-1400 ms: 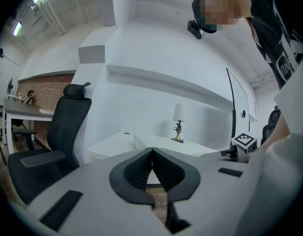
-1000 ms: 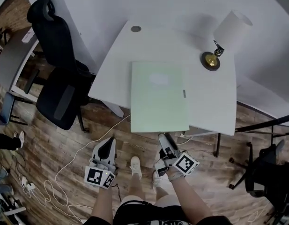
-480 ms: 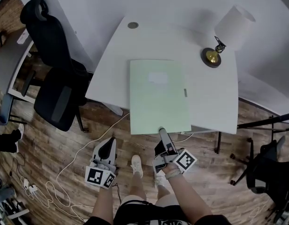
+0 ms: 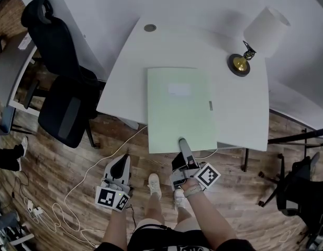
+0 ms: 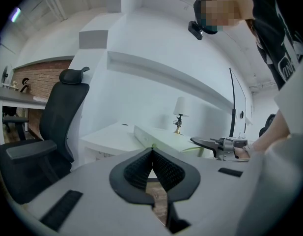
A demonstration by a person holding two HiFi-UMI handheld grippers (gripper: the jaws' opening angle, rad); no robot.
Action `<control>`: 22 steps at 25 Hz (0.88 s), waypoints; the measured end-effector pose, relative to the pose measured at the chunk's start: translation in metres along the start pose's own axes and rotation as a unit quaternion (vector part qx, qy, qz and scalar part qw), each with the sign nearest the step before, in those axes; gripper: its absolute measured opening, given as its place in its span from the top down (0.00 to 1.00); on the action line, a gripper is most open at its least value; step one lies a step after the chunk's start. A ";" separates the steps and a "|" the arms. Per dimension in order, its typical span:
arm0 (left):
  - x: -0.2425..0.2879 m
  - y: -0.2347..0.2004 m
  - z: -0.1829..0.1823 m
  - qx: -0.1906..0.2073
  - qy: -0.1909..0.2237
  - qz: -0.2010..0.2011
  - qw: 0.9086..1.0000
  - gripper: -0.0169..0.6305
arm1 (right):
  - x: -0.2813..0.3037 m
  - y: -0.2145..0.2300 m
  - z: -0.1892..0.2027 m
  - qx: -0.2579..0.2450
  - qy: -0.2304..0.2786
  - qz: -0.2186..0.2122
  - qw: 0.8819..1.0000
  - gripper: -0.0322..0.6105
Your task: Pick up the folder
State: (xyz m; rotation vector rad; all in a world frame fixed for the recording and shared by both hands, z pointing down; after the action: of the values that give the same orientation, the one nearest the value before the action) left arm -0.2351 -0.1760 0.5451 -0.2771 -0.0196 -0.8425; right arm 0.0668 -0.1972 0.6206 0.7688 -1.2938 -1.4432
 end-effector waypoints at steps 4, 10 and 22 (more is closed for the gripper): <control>0.001 -0.004 0.000 -0.001 0.001 0.001 1.000 0.95 | 0.006 0.001 0.002 0.016 0.004 -0.002 1.000 0.39; 0.000 -0.007 0.002 -0.004 -0.002 0.001 1.000 0.95 | 0.014 0.001 0.002 0.040 0.015 -0.004 0.999 0.39; -0.003 -0.011 0.003 -0.010 -0.004 -0.007 1.000 0.95 | 0.020 0.008 0.002 0.091 0.020 -0.008 0.996 0.42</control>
State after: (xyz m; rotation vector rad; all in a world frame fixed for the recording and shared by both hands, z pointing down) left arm -0.2449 -0.1794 0.5505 -0.2989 -0.0208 -0.8556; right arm 0.0613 -0.2145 0.6317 0.9254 -1.4051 -1.3278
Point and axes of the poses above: the fingertips, and each gripper's own axes: x forward along the fingers, y to its right, z out of its underside, the point moved 10 cm from there along -x, backward along the fingers, and after that the axes turned 10 degrees about z, right-handed, at the moved point
